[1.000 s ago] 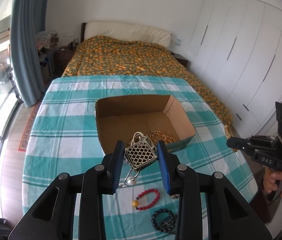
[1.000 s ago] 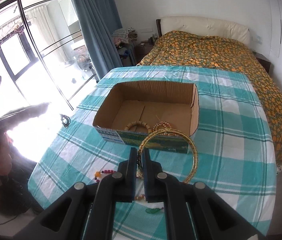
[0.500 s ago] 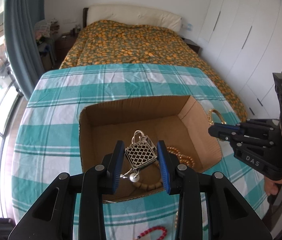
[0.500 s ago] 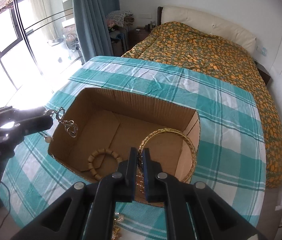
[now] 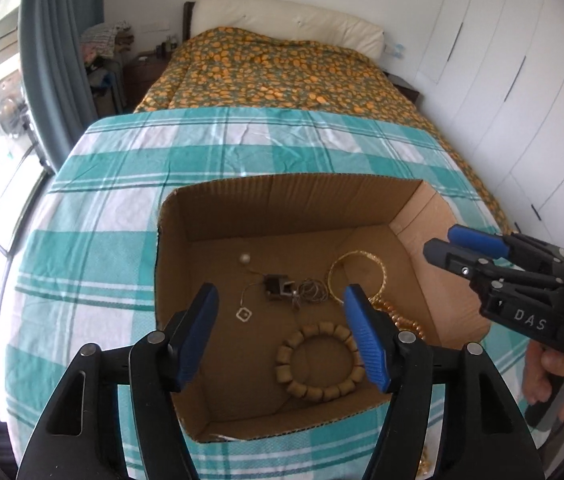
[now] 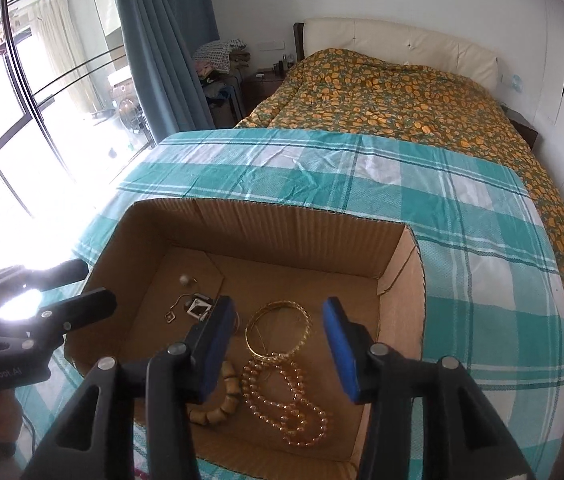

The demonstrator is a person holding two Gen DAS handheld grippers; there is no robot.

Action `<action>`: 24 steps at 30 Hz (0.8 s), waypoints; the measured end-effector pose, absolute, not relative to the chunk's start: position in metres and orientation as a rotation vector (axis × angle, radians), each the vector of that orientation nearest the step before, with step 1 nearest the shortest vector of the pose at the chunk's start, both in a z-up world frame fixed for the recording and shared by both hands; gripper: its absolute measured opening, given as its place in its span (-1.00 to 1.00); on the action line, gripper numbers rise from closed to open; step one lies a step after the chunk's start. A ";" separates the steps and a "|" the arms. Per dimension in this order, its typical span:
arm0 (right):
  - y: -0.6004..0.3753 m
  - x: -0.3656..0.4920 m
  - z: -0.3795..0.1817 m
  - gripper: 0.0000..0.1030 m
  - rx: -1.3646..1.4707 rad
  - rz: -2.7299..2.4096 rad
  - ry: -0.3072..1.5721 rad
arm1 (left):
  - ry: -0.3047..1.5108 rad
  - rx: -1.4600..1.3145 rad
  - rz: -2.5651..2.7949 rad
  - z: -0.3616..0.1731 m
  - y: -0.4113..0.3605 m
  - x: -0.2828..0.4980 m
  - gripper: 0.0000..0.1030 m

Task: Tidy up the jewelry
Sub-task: 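Withdraw both tools from the box toward the remaining bracelets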

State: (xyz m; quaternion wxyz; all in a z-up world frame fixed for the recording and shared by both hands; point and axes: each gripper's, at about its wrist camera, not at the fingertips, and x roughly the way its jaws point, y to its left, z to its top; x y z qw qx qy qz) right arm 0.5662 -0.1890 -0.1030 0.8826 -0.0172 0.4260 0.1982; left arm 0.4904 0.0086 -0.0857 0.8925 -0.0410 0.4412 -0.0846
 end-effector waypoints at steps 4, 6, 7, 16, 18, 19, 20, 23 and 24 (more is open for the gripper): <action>-0.205 0.531 -0.098 -0.09 -0.018 0.414 0.849 | 0.882 -0.063 -0.168 -0.079 0.021 0.450 0.48; -0.213 0.507 -0.095 -0.08 -0.029 0.406 0.836 | 0.872 -0.045 -0.163 -0.078 0.026 0.425 0.51; -0.218 0.495 -0.094 -0.08 -0.038 0.401 0.830 | 0.867 -0.035 -0.161 -0.078 0.029 0.411 0.53; -0.247 0.358 -0.093 -0.08 -0.077 0.346 0.755 | 0.838 -0.024 -0.159 -0.099 0.044 0.287 0.59; -0.248 0.326 -0.098 -0.08 -0.083 0.326 0.749 | 0.836 -0.028 -0.163 -0.106 0.042 0.263 0.59; -0.248 0.310 -0.102 -0.08 -0.085 0.321 0.747 | 0.833 -0.035 -0.166 -0.110 0.042 0.251 0.59; -0.247 0.296 -0.107 -0.08 -0.082 0.319 0.746 | 0.833 -0.044 -0.171 -0.114 0.040 0.240 0.59; -0.248 0.259 -0.127 -0.08 -0.037 0.309 0.771 | 0.840 -0.067 -0.199 -0.126 0.032 0.213 0.59; -0.248 0.250 -0.134 -0.08 -0.013 0.305 0.785 | 0.842 -0.068 -0.208 -0.129 0.030 0.207 0.59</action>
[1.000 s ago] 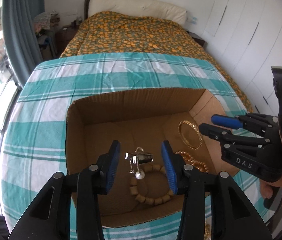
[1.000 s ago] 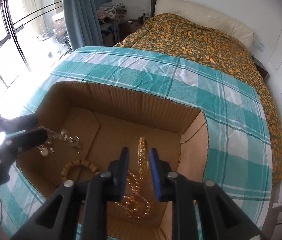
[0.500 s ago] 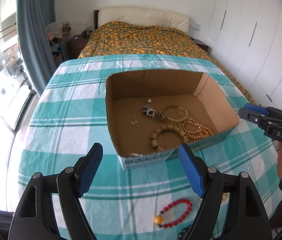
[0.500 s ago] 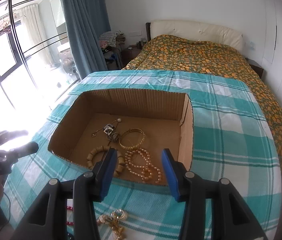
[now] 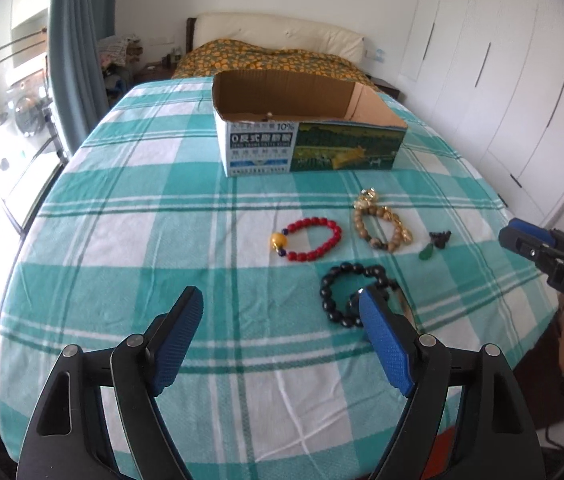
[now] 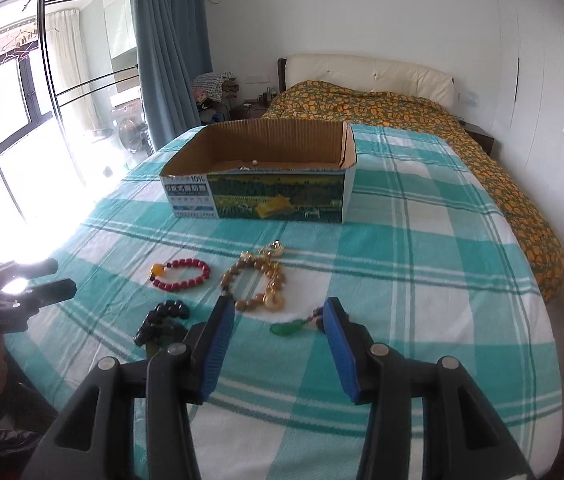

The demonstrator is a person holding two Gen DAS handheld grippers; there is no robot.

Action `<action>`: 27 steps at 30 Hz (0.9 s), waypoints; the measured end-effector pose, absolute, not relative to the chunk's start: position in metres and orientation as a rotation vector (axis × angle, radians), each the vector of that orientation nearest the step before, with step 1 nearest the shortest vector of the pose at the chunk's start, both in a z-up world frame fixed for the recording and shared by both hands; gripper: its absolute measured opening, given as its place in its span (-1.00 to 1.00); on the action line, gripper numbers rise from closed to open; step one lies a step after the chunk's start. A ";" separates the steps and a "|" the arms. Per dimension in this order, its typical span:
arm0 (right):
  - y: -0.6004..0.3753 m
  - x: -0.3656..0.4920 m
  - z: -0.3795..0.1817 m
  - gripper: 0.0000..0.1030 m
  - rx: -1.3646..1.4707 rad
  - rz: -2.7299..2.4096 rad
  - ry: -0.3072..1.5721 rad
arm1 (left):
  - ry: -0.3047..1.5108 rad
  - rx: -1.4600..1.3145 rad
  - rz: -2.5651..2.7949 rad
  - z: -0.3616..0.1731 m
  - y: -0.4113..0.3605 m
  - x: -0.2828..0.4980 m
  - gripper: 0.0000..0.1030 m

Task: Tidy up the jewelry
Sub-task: 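Withdraw both tools from the box toward the remaining bracelets, then move left tool to the black bead bracelet while right tool approaches the black watch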

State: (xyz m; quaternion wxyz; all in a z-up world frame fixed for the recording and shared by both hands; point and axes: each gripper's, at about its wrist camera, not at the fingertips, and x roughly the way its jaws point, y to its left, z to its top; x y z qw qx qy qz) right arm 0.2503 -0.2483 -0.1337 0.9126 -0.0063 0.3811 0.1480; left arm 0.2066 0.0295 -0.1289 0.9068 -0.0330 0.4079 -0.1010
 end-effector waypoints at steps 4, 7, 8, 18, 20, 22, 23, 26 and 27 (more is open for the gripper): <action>-0.249 0.220 -0.158 -0.08 0.020 0.293 0.831 | 0.841 -0.097 -0.234 -0.140 0.027 0.187 0.59; -0.250 0.210 -0.170 -0.08 0.019 0.272 0.846 | 0.864 -0.095 -0.237 -0.150 0.025 0.182 0.59; -0.251 0.209 -0.172 -0.08 0.027 0.265 0.849 | 0.866 -0.094 -0.235 -0.151 0.024 0.182 0.59; -0.255 0.208 -0.179 -0.08 0.050 0.247 0.853 | 0.865 -0.096 -0.260 -0.154 0.016 0.174 0.59; -0.255 0.207 -0.182 -0.08 0.053 0.246 0.859 | 0.869 -0.097 -0.265 -0.155 0.014 0.174 0.59; -0.255 0.208 -0.183 -0.08 0.056 0.246 0.863 | 0.872 -0.093 -0.268 -0.155 0.012 0.175 0.59; -0.255 0.207 -0.183 -0.08 0.057 0.246 0.863 | 0.873 -0.092 -0.270 -0.155 0.012 0.175 0.59; -0.254 0.207 -0.184 -0.08 0.060 0.252 0.864 | 0.879 -0.092 -0.273 -0.156 0.011 0.176 0.59; -0.253 0.206 -0.184 -0.08 0.059 0.256 0.864 | 0.882 -0.093 -0.274 -0.157 0.011 0.177 0.59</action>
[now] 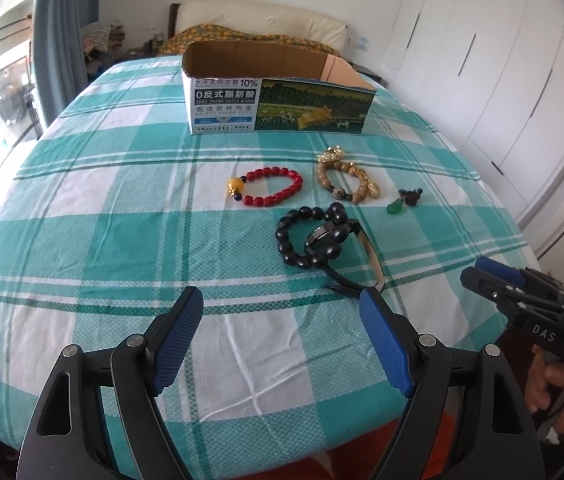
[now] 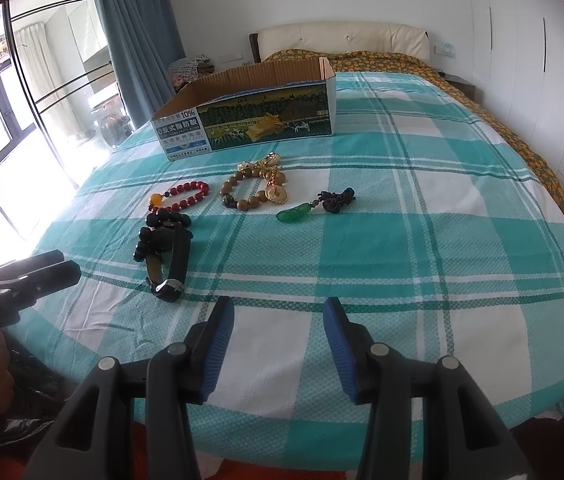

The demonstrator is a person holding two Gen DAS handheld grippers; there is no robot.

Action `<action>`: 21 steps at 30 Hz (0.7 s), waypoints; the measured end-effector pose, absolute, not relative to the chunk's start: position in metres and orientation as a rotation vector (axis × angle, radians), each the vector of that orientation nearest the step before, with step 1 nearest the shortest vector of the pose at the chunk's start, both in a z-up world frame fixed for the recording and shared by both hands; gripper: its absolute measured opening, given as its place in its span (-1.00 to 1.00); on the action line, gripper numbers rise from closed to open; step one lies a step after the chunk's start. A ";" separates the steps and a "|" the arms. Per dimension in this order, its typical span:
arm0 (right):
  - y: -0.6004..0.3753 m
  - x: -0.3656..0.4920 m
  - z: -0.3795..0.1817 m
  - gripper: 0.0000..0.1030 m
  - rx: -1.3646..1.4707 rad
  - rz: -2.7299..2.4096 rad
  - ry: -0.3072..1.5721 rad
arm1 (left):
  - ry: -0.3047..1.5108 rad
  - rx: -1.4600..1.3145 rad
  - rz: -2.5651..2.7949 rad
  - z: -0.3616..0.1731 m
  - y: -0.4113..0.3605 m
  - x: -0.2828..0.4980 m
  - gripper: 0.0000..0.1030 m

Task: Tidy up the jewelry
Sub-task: 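Move left tool to the black bead bracelet while right tool approaches the black watch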

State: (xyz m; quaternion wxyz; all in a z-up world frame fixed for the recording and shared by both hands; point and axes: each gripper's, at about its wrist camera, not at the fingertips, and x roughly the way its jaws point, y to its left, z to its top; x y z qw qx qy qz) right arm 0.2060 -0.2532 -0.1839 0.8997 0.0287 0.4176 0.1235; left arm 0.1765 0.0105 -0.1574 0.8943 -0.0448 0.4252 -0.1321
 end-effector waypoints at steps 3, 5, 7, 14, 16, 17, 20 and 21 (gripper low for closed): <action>-0.249 0.205 -0.186 -0.08 0.057 0.278 0.870 | 0.893 -0.095 -0.272 -0.161 0.010 0.177 0.59; -0.244 0.205 -0.186 -0.08 0.058 0.301 0.873 | 0.896 -0.098 -0.270 -0.162 0.010 0.178 0.59; -0.238 0.207 -0.186 -0.08 0.054 0.331 0.874 | 0.896 -0.101 -0.267 -0.162 0.011 0.178 0.59; -0.203 0.232 -0.186 -0.08 0.075 0.470 0.894 | 0.900 -0.103 -0.251 -0.163 0.013 0.179 0.59; -0.194 0.243 -0.193 -0.09 0.083 0.490 0.917 | 0.902 -0.106 -0.246 -0.163 0.015 0.178 0.59; -0.191 0.246 -0.196 -0.09 0.089 0.501 0.927 | 0.902 -0.107 -0.242 -0.163 0.016 0.178 0.59; -0.182 0.257 -0.208 -0.21 0.105 0.522 0.966 | 0.903 -0.112 -0.233 -0.164 0.019 0.178 0.59; -0.181 0.259 -0.212 -0.31 0.109 0.522 0.980 | 0.904 -0.114 -0.231 -0.164 0.020 0.178 0.59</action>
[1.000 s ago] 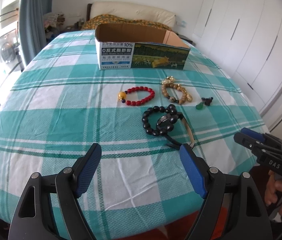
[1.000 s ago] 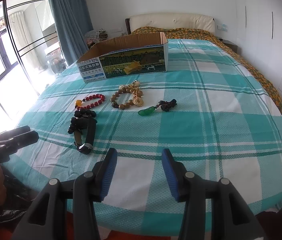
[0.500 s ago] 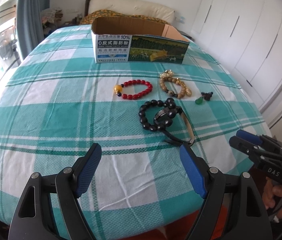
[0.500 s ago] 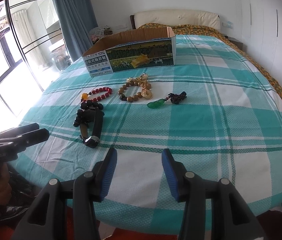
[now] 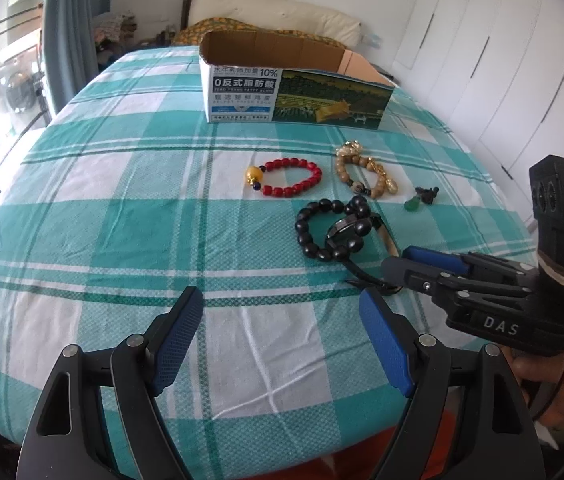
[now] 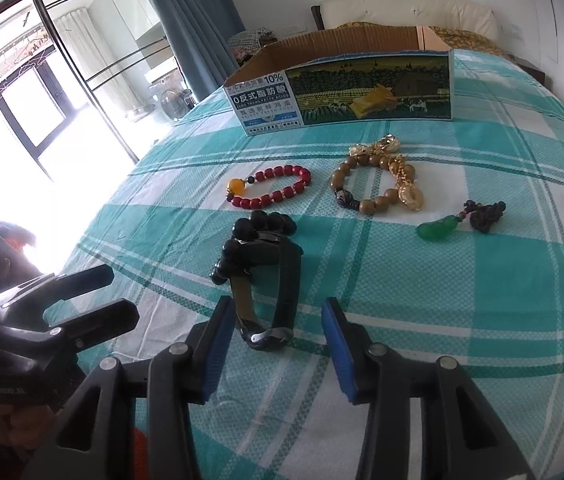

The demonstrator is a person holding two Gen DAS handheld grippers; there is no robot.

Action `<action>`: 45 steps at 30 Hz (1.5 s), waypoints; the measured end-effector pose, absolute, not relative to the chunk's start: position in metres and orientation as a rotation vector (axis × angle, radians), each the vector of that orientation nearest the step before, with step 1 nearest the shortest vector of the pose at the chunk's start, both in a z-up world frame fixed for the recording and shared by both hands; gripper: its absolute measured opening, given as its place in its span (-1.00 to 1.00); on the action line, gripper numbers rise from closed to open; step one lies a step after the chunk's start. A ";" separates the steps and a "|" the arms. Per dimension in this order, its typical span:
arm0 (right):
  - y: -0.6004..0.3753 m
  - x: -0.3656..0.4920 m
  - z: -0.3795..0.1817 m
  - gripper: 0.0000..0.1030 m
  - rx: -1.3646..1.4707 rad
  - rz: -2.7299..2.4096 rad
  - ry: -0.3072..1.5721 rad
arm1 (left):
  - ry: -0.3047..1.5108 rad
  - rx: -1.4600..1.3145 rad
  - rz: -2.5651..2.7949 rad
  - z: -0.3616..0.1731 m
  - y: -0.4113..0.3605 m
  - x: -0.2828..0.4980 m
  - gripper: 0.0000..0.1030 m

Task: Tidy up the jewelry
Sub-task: 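Move left tool to the black bead bracelet while right tool approaches the black watch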

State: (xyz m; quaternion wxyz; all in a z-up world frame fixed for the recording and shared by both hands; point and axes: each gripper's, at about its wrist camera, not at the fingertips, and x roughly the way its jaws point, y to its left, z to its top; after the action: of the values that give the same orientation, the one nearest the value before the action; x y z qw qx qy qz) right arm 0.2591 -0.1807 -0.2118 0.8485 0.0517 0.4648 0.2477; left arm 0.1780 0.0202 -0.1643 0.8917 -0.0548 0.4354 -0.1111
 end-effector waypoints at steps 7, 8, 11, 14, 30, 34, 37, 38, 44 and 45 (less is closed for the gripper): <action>-0.205 0.258 -0.208 -0.84 0.137 0.425 0.988 | 0.909 -0.113 -0.231 -0.167 0.020 0.179 0.59; -0.212 0.257 -0.208 -0.85 0.137 0.399 0.994 | 0.911 -0.113 -0.234 -0.168 0.020 0.179 0.59; -0.232 0.252 -0.210 -0.87 0.108 0.317 0.999 | 0.918 -0.109 -0.245 -0.170 0.016 0.180 0.59; -0.248 0.245 -0.207 -0.86 0.100 0.264 0.982 | 0.918 -0.101 -0.260 -0.170 0.011 0.180 0.59; -0.255 0.218 -0.185 -0.34 0.082 0.247 0.832 | 0.937 0.036 -0.191 -0.189 -0.018 0.249 0.40; -0.246 0.212 -0.179 -0.34 0.060 0.322 0.806 | 0.961 0.019 -0.142 -0.200 -0.015 0.257 0.25; -0.236 0.214 -0.182 -0.34 0.046 0.369 0.818 | 0.945 0.060 -0.140 -0.201 -0.023 0.253 0.02; -0.233 0.215 -0.183 -0.34 0.038 0.375 0.822 | 0.938 0.066 -0.158 -0.201 -0.026 0.251 -0.25; -0.217 0.224 -0.185 -0.28 -0.024 0.411 0.838 | 0.925 0.091 -0.194 -0.199 -0.035 0.243 -0.80; -0.213 0.226 -0.185 -0.28 -0.045 0.422 0.844 | 0.925 0.091 -0.194 -0.199 -0.035 0.243 -0.80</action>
State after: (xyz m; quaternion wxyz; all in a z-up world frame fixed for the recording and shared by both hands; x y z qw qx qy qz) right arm 0.2262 -0.2135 -0.1852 0.8905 -0.0215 0.4064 0.2033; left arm 0.2428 -0.0350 -0.1992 0.8895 0.0436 0.4452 -0.0933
